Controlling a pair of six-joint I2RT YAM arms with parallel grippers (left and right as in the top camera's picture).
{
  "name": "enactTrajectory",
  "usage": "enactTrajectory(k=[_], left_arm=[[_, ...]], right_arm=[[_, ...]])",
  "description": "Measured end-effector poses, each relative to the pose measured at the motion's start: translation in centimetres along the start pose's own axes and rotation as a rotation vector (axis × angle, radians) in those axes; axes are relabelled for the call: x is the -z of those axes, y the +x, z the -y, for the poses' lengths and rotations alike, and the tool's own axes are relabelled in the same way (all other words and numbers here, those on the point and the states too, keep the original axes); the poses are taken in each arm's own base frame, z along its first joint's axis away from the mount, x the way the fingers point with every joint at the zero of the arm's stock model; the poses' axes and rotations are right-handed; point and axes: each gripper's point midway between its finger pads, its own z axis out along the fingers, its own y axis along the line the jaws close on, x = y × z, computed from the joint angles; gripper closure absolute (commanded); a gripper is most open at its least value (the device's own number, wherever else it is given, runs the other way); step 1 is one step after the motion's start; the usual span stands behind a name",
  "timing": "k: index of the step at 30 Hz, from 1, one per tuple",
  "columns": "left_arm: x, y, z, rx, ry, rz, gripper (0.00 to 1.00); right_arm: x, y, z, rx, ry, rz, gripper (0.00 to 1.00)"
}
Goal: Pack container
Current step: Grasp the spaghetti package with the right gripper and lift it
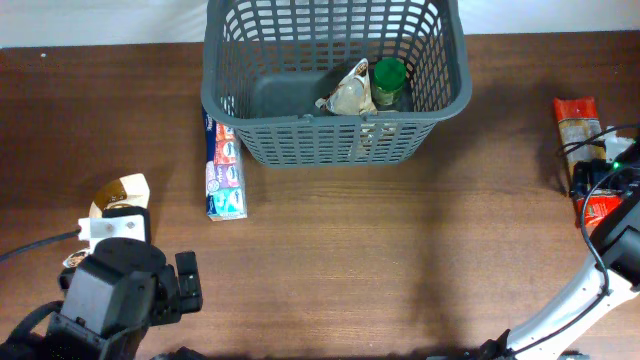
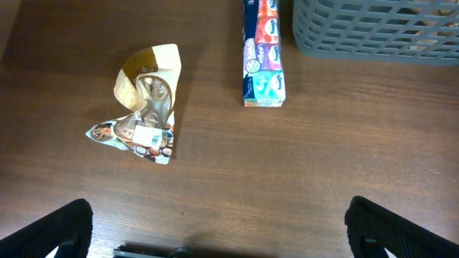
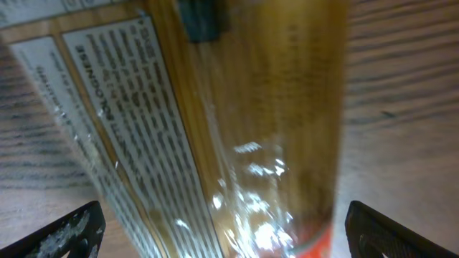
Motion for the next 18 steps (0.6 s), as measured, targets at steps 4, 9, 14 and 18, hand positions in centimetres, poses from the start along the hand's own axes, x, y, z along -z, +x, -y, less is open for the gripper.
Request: enactTrajectory(k=[4, 9, 14, 18], left_arm=[[0.0, 0.0, 0.0, 0.0, 0.0, 0.0, 0.01], [0.0, 0.0, 0.0, 0.0, 0.0, 0.0, 0.0], [0.0, 0.0, 0.0, 0.0, 0.0, 0.0, 0.0], [0.0, 0.0, 0.0, 0.0, 0.0, 0.0, 0.0]], right_arm=[[-0.5, 0.0, -0.4, 0.011, -0.021, -0.003, 0.01], [-0.6, -0.2, -0.5, 0.015, -0.029, 0.004, 0.01], [-0.7, -1.0, -0.8, 0.02, -0.051, 0.042, 0.01], [-0.7, -1.3, -1.1, 0.022, -0.072, 0.056, 0.01]])
